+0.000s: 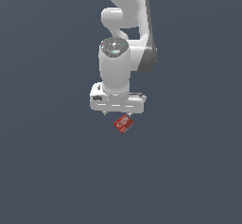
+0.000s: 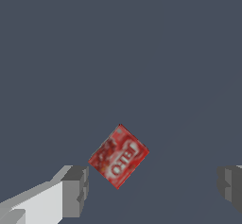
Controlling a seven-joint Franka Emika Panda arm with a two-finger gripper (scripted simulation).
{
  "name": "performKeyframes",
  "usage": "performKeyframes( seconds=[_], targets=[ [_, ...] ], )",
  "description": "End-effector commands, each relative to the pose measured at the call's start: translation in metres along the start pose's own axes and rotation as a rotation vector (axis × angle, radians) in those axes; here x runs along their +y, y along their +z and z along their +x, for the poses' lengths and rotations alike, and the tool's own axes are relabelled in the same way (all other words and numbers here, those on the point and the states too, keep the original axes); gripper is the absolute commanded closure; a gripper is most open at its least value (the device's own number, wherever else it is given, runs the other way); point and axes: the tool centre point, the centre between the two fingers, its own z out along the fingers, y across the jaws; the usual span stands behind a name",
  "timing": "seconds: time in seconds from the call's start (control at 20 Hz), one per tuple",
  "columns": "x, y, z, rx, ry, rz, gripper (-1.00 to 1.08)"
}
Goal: Pick up the object and move it to a goal position.
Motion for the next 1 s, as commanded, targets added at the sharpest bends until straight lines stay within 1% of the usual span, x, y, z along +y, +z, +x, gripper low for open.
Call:
performKeyframes(
  seconds=[0.0, 0.35, 0.95],
  targets=[
    [-0.002, 0.005, -0.002, -0.002, 0.032, 0.001, -0.92],
    [-0.008, 0.027, -0.009, -0.009, 0.169, 0.003, -0.92],
    [-0.019, 0.075, -0.030, -0.023, 0.482, -0.004, -0.92]
  ],
)
